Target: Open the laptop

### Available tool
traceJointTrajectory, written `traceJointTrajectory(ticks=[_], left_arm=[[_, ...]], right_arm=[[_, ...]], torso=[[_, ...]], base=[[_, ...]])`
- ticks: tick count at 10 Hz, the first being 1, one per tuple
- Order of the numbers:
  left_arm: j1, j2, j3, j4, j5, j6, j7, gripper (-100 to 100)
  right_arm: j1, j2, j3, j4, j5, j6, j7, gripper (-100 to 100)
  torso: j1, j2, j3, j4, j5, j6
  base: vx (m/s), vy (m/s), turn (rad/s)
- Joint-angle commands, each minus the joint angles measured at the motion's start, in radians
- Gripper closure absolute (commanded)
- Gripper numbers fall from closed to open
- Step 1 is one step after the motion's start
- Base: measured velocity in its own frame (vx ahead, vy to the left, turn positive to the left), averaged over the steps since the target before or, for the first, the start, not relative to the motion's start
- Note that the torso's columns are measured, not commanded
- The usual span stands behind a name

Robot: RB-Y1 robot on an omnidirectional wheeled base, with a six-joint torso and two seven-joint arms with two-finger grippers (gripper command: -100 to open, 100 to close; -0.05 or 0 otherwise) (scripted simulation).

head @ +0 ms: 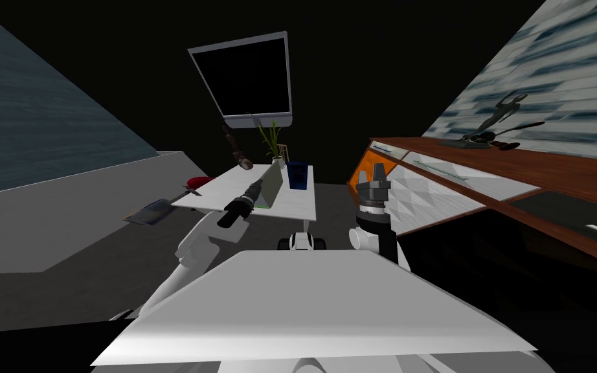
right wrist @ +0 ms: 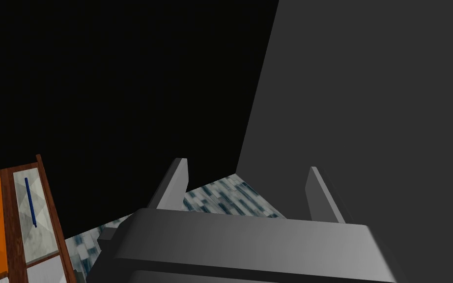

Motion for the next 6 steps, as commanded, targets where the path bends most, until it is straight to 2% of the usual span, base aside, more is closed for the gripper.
traceJointTrajectory(ticks=[1, 2, 4, 6], left_arm=[[0.0, 0.0, 0.0, 0.0, 0.0, 0.0, 0.0, 100], [0.0, -0.026, 0.001, -0.002, 0.029, 0.001, 0.03, 100], [-0.001, -0.052, 0.001, -0.004, 0.058, 0.002, 0.061, 100], [-0.002, -0.078, 0.002, -0.007, 0.087, 0.003, 0.092, 100]], right_arm=[[0.0, 0.0, 0.0, 0.0, 0.0, 0.0, 0.0, 0], [0.0, 0.0, 0.0, 0.0, 0.0, 0.0, 0.0, 0], [0.0, 0.0, 0.0, 0.0, 0.0, 0.0, 0.0, 0], [0.0, 0.0, 0.0, 0.0, 0.0, 0.0, 0.0, 0]], torso=[[0.0, 0.0, 0.0, 0.0, 0.0, 0.0], [0.0, 0.0, 0.0, 0.0, 0.0, 0.0], [0.011, -0.001, 0.0, -0.002, 0.007, -0.001], [0.006, -0.004, -0.002, -0.005, 0.005, -0.001]], base=[[0.0, 0.0, 0.0], [0.011, 0.105, 0.017], [0.029, 0.173, 0.011], [0.022, 0.138, 0.01]])
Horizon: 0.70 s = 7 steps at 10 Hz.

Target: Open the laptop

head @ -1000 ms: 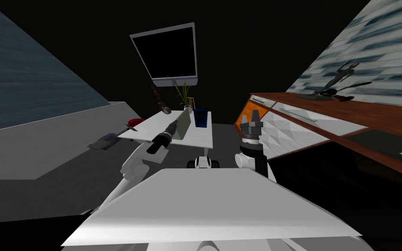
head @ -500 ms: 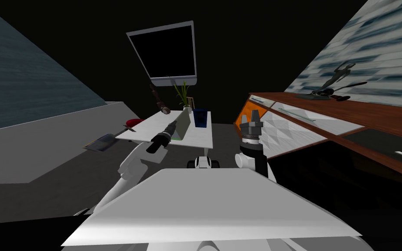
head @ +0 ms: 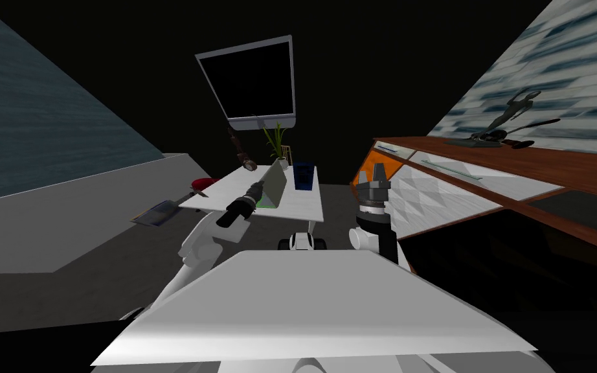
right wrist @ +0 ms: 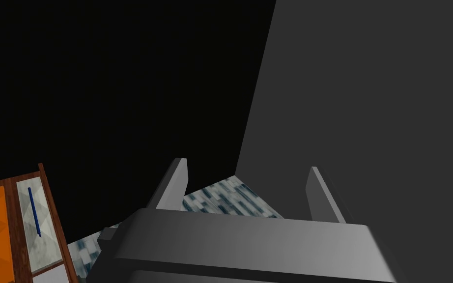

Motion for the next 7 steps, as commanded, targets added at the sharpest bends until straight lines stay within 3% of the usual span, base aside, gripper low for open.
traceJointTrajectory(ticks=[1, 4, 5, 7], left_arm=[[0.006, -0.035, 0.0, 0.003, 0.043, 0.004, 0.047, 100], [0.004, -0.075, 0.001, -0.001, 0.087, 0.006, 0.093, 100], [0.004, -0.066, 0.0, 0.004, 0.078, 0.006, 0.081, 100], [-0.009, -0.126, -0.001, 0.081, 0.122, -0.055, 0.117, 100]], right_arm=[[0.0, 0.0, 0.0, 0.0, 0.0, 0.0, 0.0, 0], [0.0, 0.0, 0.0, 0.0, 0.0, 0.0, 0.0, 0], [0.0, 0.0, 0.0, 0.0, 0.0, 0.0, 0.0, 0], [0.0, 0.0, 0.0, 0.0, 0.0, 0.0, 0.0, 0]], torso=[[-0.003, 0.0, 0.0, 0.0, -0.002, 0.0], [-0.007, 0.004, 0.002, 0.005, -0.005, 0.002], [-0.008, 0.006, 0.003, 0.006, -0.006, 0.002], [-0.007, 0.007, 0.004, 0.007, -0.006, 0.002]], base=[[0.018, 0.126, 0.024], [0.019, 0.124, 0.014], [0.004, 0.051, -0.001], [-0.013, 0.125, -0.002]])
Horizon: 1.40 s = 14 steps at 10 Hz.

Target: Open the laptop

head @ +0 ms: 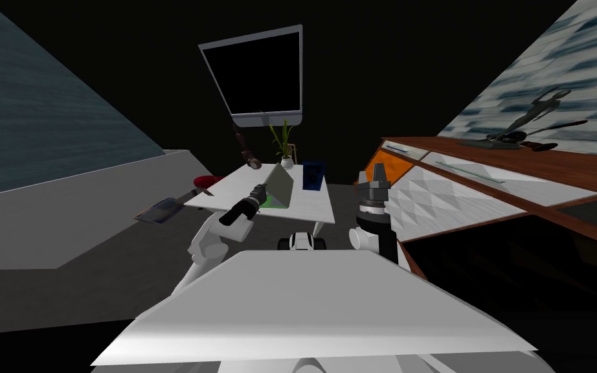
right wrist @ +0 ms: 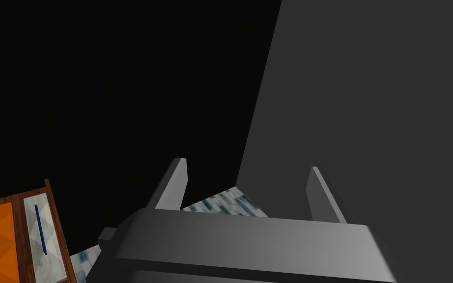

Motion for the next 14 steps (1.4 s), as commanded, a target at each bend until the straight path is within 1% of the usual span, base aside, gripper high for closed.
traceJointTrajectory(ticks=[1, 7, 8, 10, 11, 14], left_arm=[[-0.012, -0.06, -0.002, 0.072, 0.038, -0.068, 0.034, 100], [-0.042, -0.178, -0.002, 0.221, 0.123, -0.192, 0.099, 100], [-0.039, -0.165, -0.003, 0.209, 0.114, -0.176, 0.091, 100], [-0.039, -0.21, -0.014, 0.284, 0.145, -0.241, 0.1, 100], [-0.039, -0.192, -0.01, 0.239, 0.136, -0.197, 0.104, -100], [-0.022, -0.169, -0.008, 0.151, 0.14, -0.132, 0.125, -100]], right_arm=[[0.0, 0.0, 0.0, 0.0, 0.0, 0.0, 0.0, 0], [0.0, 0.0, 0.0, 0.0, 0.0, 0.0, 0.0, 0], [0.0, 0.0, 0.0, 0.0, 0.0, 0.0, 0.0, 0], [0.0, 0.0, 0.0, 0.0, 0.0, 0.0, 0.0, 0], [0.0, 0.0, 0.0, 0.0, 0.0, 0.0, 0.0, 0], [0.0, 0.0, 0.0, 0.0, 0.0, 0.0, 0.0, 0]], torso=[[0.004, 0.001, 0.0, -0.001, 0.002, -0.001], [0.0, -0.002, -0.001, -0.001, 0.0, -0.001], [0.001, -0.002, -0.001, 0.0, 0.001, -0.001], [-0.001, -0.002, -0.001, -0.001, 0.0, 0.0], [0.002, -0.004, -0.002, -0.003, 0.002, 0.0], [-0.003, -0.005, -0.003, -0.003, 0.0, 0.0]], base=[[-0.037, 0.146, -0.009], [-0.036, 0.124, 0.001], [-0.007, 0.055, -0.006], [-0.004, 0.086, -0.001], [0.015, 0.051, 0.004], [0.05, -0.022, 0.027]])
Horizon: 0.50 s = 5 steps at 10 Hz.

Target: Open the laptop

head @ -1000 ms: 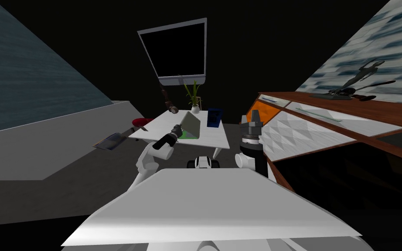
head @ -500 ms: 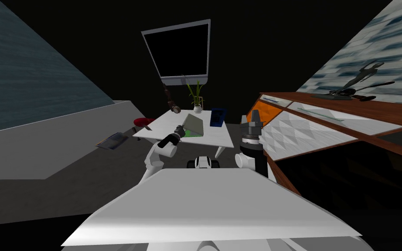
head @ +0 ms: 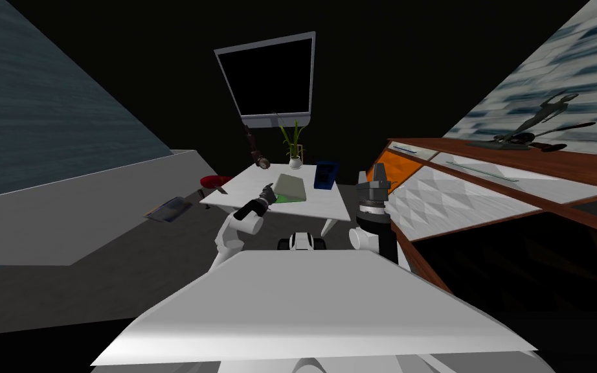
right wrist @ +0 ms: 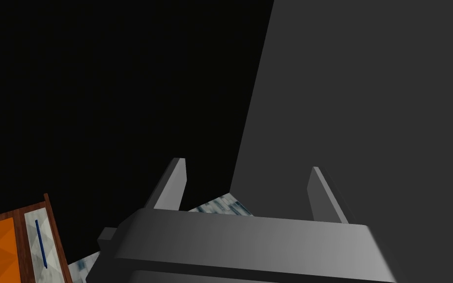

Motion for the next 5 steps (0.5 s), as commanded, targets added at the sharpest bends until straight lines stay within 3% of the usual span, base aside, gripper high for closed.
traceJointTrajectory(ticks=[1, 5], left_arm=[[0.016, 0.019, 0.001, -0.076, 0.002, 0.057, 0.018, -100], [0.038, 0.049, 0.003, -0.193, 0.006, 0.143, 0.046, -100]], right_arm=[[0.0, 0.0, 0.0, 0.0, 0.0, 0.0, 0.0, 0], [0.0, 0.0, 0.0, 0.0, 0.0, 0.0, 0.0, 0]], torso=[[0.002, 0.001, 0.0, 0.0, 0.001, 0.0], [0.004, 0.002, 0.002, 0.001, 0.001, 0.0]], base=[[0.056, -0.021, 0.018], [0.047, -0.003, 0.022]])
